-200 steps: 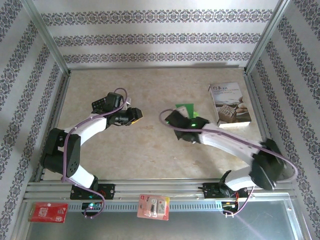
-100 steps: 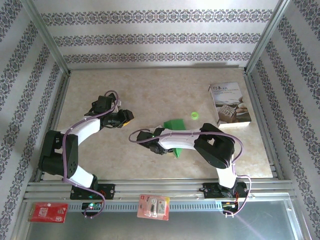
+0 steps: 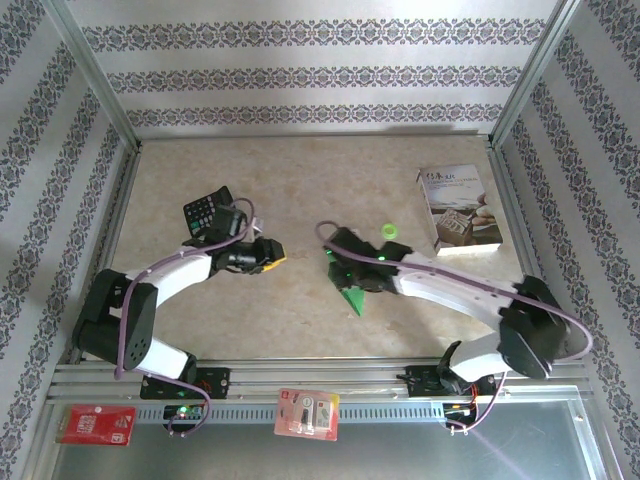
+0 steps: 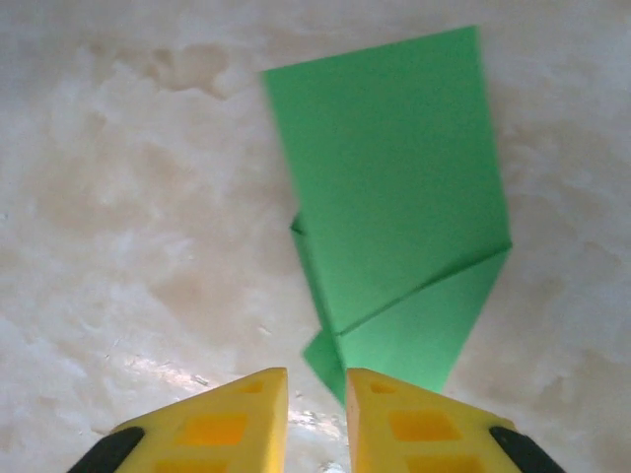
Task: Fold a paper plane with a square sheet of paper (pick it up from the middle)
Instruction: Turn over the paper at the center of the table, then rotate the paper at the center of the table.
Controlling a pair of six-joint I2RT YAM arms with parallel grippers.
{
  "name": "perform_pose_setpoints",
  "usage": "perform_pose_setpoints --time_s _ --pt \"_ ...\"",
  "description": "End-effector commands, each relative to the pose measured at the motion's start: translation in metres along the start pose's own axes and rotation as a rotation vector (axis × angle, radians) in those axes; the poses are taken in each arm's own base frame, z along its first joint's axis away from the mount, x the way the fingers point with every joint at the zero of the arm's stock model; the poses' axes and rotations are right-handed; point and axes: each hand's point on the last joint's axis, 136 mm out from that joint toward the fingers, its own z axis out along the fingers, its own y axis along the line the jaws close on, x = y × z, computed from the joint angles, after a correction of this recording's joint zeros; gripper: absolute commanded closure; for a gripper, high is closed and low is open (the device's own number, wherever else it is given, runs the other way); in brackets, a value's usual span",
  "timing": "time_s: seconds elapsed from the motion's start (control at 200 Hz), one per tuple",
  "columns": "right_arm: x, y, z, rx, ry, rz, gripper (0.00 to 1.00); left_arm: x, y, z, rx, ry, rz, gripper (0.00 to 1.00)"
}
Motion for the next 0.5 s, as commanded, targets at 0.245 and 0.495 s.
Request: perform_pose_setpoints --time_s 0.245,0.495 --pt "0.034 -0.012 0.044 -0.229 0.108 0.149 0.92 0.047 -0.069 0.070 0.136 0.186 0.077 0.80" --pt "0.044 -0.010 0.066 -0.239 0.126 0.196 0.96 0.045 -0.072 0.087 0.151 0.235 0.053 0.81"
